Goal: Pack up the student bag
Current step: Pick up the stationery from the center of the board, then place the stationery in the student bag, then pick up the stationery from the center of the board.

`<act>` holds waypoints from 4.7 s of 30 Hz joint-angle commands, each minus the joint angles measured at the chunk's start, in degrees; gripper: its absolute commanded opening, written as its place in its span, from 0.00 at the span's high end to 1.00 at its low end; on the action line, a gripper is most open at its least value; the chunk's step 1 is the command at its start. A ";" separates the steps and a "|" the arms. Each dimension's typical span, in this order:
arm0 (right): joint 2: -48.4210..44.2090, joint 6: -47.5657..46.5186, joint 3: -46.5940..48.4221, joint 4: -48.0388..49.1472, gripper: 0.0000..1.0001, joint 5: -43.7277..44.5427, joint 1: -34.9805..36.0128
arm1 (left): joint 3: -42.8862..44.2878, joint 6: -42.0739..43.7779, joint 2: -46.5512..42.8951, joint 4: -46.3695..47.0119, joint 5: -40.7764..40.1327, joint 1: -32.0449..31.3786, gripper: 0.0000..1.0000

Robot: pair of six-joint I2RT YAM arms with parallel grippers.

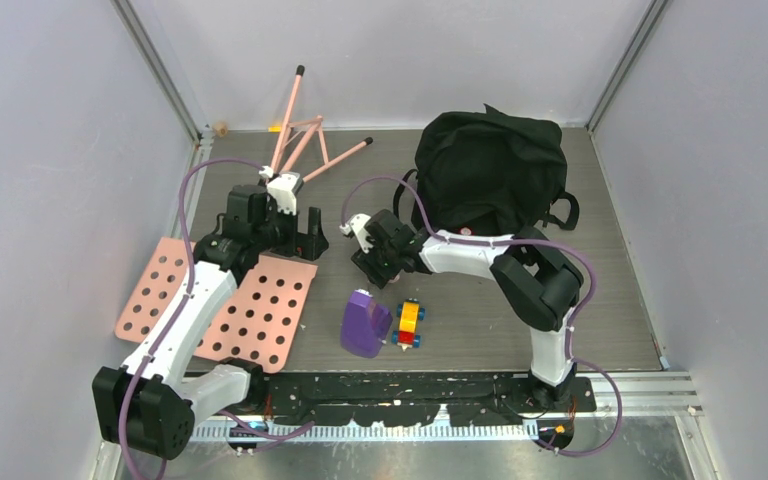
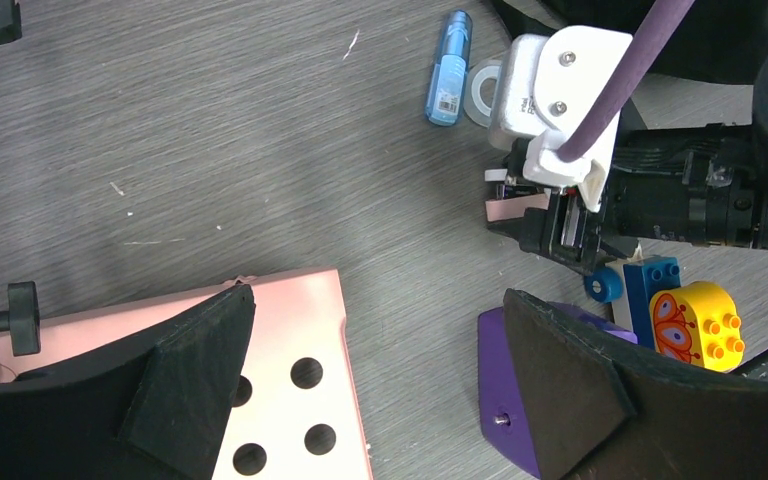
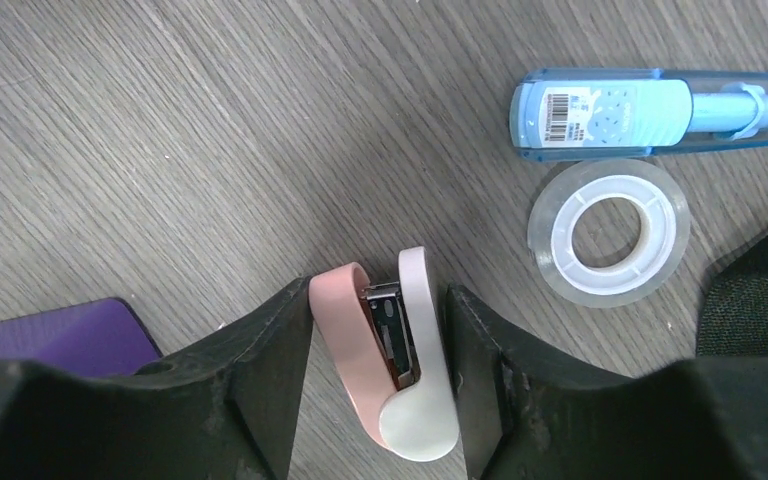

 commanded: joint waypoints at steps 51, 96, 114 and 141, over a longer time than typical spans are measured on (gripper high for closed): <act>-35.87 -16.06 -23.43 11.41 0.54 24.35 -18.09 | -0.63 1.21 -5.86 2.05 -1.80 0.40 0.02; -45.36 9.57 -24.27 0.97 0.54 20.90 -15.79 | -0.72 1.21 -6.66 2.22 -2.28 0.40 0.02; -19.99 23.37 0.35 -5.21 0.40 24.76 3.21 | -1.42 1.36 -7.08 2.64 -4.34 0.40 0.02; 8.35 29.82 17.56 -13.72 0.54 16.87 -7.07 | -1.17 1.65 -5.84 2.58 -4.21 0.40 0.02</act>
